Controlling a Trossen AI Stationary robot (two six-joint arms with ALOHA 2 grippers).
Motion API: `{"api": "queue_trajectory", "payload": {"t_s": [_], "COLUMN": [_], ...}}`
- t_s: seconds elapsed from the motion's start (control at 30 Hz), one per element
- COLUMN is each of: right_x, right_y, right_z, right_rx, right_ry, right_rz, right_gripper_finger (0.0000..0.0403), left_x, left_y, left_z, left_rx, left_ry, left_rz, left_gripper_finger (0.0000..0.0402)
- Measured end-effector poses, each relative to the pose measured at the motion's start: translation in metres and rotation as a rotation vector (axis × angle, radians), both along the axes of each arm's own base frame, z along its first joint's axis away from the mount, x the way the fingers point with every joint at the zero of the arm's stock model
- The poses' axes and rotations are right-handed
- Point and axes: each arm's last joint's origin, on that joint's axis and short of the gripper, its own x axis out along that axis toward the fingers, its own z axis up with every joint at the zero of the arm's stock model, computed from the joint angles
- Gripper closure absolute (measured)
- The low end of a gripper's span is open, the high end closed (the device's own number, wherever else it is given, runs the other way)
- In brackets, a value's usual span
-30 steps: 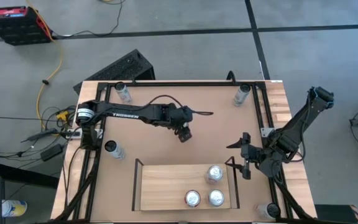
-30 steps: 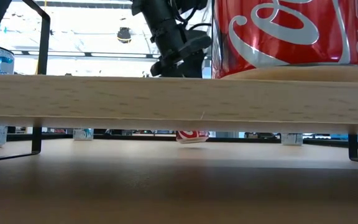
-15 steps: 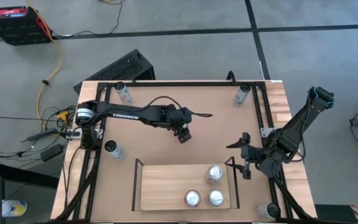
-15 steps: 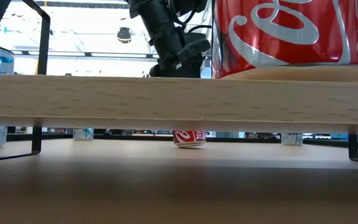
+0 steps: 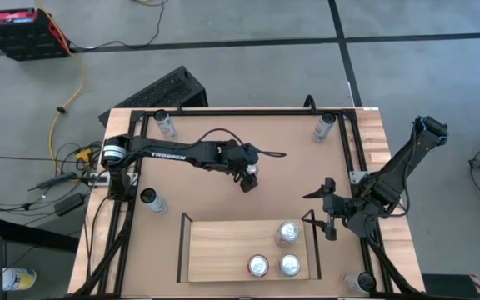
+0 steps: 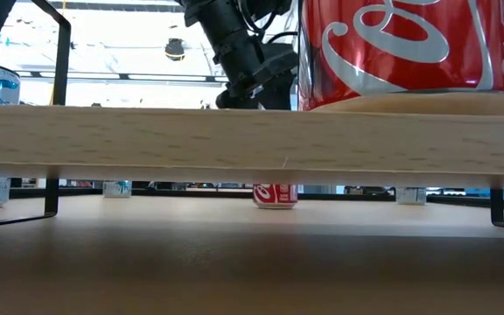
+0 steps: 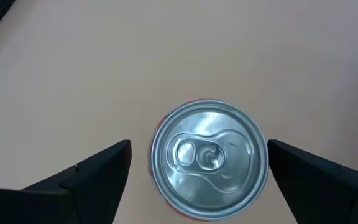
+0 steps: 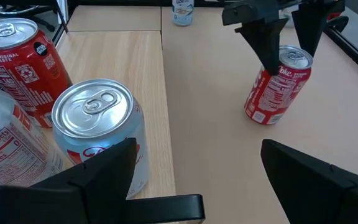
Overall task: Place canned beverage on shelf
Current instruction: Put the red soda can aligned with the other red soda can on the shelf
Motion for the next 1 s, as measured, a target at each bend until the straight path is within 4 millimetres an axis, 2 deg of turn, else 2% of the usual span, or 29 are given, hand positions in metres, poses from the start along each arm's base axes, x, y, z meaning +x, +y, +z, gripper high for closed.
{"api": "queue_trajectory", "payload": {"t_s": [0.2,0.37,0.6,0.73,0.87,1.0], "right_x": [0.000,0.000,0.000,0.000,0.000,0.000], "right_y": [0.000,0.000,0.000,0.000,0.000,0.000], "right_z": [0.000,0.000,0.000,0.000,0.000,0.000], "right_rx": [0.001,0.001,0.009,0.009,0.008,0.009], "right_ry": [0.000,0.001,0.001,0.002,0.003,0.003], "right_rz": [0.001,0.001,0.001,0.002,0.002,0.002], "right_gripper_finger": [0.0033,0.0033,0.0033,0.0033,0.0033,0.0033], "left_x": [0.006,0.008,0.006,0.003,0.001,0.001], "left_y": [0.000,-0.002,0.001,0.010,0.023,0.028], "left_z": [0.016,0.032,0.029,0.022,0.022,0.022], "left_rx": [0.054,0.106,0.245,0.239,0.140,0.089], "left_ry": [-0.024,-0.006,0.076,0.109,0.068,0.049], "left_rz": [-0.089,-0.282,-0.542,-0.478,-0.400,-0.365], "left_gripper_finger": [0.0044,0.0043,0.0043,0.0043,0.0043,0.0043]}}
